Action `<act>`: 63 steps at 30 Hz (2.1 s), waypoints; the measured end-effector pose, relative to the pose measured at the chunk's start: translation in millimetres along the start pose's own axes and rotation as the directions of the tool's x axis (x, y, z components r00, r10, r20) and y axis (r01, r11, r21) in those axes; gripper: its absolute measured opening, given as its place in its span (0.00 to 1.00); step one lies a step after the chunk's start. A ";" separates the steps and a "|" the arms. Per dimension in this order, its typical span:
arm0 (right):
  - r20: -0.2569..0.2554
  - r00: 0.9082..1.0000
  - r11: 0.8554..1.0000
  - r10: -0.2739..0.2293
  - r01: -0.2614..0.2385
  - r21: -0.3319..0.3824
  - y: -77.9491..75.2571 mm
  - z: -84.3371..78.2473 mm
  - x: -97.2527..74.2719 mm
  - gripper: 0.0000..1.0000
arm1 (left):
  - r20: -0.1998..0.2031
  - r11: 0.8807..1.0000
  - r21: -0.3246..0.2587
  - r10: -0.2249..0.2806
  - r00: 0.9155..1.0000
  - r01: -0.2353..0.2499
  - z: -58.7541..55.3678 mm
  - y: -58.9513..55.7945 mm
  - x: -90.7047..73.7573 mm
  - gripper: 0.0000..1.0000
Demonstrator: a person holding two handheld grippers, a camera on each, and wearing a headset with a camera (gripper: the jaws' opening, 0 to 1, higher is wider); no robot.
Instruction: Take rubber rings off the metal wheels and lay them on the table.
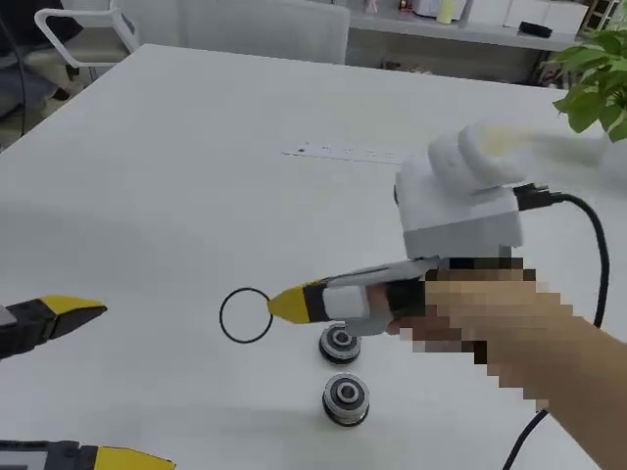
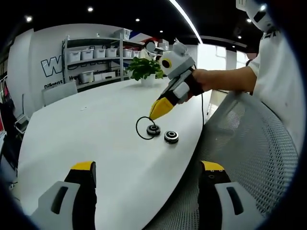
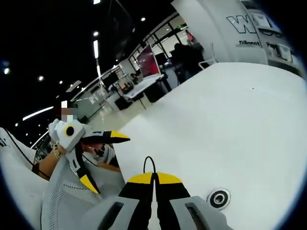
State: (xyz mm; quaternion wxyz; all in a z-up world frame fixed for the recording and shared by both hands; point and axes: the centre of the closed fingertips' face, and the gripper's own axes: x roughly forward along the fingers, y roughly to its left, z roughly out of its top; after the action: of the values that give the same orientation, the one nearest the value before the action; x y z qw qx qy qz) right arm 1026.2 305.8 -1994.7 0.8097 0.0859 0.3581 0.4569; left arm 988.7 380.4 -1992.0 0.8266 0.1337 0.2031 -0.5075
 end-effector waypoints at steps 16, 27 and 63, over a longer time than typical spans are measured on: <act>-0.062 0.994 0.992 -0.084 0.090 0.087 -36.5 -40.2 12.3 0.00 | -0.027 1.000 0.003 0.007 1.000 -0.007 -4.7 1.3 0.6 0.84; -0.068 0.986 0.987 -0.151 0.155 0.052 -50.9 -47.1 14.8 0.00 | -0.045 1.000 0.012 0.012 0.999 -0.012 -7.3 2.0 0.6 0.83; 0.124 0.984 0.984 -0.126 0.139 -0.108 -29.3 14.9 -56.5 0.19 | -0.054 0.992 0.110 -0.056 0.997 0.062 9.2 -9.2 -1.0 0.88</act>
State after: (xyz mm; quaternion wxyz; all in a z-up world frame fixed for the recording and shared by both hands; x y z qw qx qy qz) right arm 1037.4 246.7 -1969.1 0.8614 0.0412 0.2881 0.4163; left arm 982.0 373.1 -1983.6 0.7971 0.1866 0.1992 -0.5386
